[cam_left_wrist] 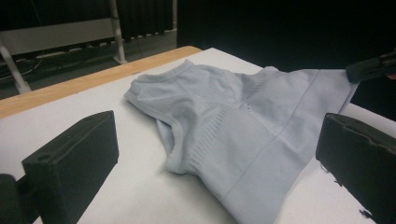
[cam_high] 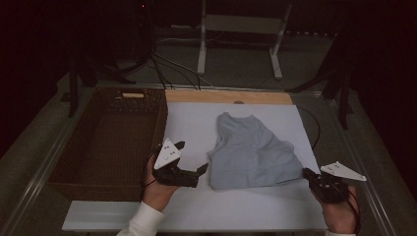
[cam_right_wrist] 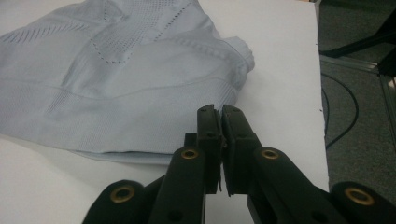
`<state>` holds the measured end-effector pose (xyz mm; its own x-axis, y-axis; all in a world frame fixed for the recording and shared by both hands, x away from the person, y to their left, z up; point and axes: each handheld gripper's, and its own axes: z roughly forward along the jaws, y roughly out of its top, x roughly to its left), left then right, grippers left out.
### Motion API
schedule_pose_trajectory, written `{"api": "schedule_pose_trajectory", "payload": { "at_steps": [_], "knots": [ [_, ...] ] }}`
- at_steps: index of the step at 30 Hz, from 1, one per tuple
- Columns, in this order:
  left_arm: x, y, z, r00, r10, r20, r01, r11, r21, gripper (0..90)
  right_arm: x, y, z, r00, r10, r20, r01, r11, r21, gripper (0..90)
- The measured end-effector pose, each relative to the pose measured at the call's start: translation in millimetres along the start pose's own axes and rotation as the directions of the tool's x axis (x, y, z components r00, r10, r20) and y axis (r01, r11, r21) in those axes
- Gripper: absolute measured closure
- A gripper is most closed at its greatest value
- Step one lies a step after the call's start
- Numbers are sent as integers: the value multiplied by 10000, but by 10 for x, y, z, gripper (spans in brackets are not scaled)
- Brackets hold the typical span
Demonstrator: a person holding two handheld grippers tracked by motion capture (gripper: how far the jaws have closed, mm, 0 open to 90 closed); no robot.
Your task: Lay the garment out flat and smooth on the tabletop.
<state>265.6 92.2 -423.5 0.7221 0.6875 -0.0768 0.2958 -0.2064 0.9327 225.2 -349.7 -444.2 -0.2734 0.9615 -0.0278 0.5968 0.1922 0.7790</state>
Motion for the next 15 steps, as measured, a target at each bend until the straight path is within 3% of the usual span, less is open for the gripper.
{"api": "schedule_pose_trajectory", "payload": {
  "at_steps": [15],
  "knots": [
    [2, 2, 0, 10000, -10, -1, 10, 10000, 7, 3, -114, -82, -103, 9995, 301, 68, -301, 9995, 28, 875]
  ]
}}
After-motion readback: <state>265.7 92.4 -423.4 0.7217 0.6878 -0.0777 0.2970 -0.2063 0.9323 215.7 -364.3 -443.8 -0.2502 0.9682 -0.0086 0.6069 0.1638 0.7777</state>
